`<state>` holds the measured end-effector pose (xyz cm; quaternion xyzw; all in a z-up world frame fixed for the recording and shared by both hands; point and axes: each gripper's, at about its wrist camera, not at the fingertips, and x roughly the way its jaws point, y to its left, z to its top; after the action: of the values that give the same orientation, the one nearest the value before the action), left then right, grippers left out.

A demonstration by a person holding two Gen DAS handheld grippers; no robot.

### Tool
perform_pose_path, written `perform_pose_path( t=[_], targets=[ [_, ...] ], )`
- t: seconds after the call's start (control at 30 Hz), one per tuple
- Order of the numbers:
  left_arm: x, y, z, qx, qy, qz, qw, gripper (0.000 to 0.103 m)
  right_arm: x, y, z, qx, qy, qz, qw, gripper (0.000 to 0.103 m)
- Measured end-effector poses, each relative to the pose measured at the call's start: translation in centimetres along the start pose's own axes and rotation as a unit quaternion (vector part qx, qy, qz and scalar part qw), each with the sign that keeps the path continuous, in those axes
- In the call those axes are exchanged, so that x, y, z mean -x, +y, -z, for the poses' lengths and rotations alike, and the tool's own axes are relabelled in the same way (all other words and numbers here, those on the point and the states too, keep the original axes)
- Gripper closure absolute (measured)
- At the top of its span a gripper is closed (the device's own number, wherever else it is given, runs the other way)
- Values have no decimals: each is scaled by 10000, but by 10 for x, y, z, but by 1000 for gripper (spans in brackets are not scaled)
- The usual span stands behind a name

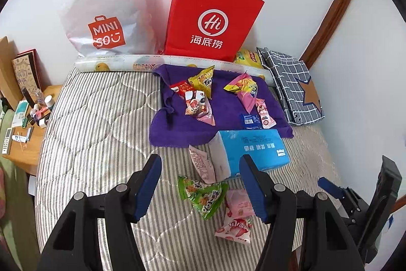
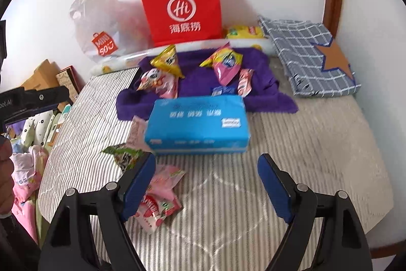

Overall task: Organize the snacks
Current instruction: 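Move the right tool down to the pink peach-print snack packet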

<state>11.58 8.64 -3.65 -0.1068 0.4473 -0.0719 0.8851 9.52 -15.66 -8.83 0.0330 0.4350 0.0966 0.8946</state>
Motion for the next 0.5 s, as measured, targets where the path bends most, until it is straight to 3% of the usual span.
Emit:
perform_pose_path(
  t=[0.5],
  targets=[
    [-4, 22, 6, 88, 66, 7, 9999, 41, -23, 20, 4, -7, 275, -184, 9995, 35]
  ],
)
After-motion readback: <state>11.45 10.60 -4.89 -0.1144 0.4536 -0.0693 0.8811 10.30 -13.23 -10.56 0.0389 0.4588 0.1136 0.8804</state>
